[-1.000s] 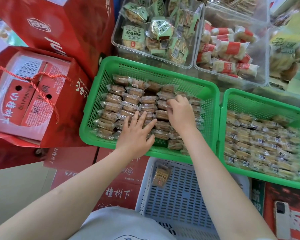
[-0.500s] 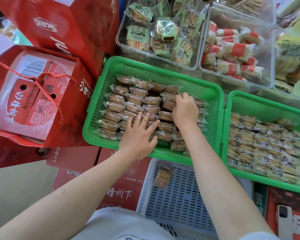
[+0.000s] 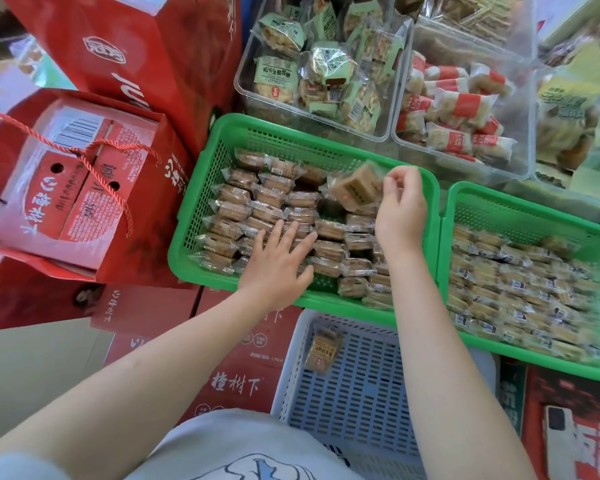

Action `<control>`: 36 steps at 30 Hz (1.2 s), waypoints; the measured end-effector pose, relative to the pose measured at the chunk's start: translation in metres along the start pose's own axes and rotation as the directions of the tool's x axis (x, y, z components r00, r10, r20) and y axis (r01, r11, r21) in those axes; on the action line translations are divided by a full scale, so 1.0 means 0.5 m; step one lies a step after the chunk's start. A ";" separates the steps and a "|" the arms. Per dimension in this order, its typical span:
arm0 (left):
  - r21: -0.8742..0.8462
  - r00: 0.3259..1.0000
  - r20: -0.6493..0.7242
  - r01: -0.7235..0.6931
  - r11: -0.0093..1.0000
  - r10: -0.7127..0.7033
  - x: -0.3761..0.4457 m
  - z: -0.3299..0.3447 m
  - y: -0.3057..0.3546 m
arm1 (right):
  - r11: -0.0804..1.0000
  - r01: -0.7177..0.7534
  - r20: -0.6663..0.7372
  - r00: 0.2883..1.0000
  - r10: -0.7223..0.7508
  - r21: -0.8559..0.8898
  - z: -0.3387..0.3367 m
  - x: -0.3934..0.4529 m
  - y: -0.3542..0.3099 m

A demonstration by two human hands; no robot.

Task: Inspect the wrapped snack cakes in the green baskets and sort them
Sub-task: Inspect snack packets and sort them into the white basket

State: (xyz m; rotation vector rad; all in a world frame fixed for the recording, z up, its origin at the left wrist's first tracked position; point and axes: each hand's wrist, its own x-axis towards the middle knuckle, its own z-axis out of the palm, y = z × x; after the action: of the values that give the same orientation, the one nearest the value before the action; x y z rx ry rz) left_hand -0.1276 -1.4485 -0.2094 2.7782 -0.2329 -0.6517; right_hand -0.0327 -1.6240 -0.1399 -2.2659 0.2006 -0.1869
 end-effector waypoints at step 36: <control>-0.980 0.997 0.065 0.057 -0.193 -0.035 -0.398 -0.097 0.094 | 0.698 -0.366 0.208 0.930 0.304 0.615 -0.192 -0.484 -0.110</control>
State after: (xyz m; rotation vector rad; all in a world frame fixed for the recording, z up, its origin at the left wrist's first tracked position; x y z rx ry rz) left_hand -0.2859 -1.4387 -0.0719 1.0744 0.3335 -0.4621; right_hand -0.2836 -1.6101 -0.0525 -1.5009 0.4296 0.0457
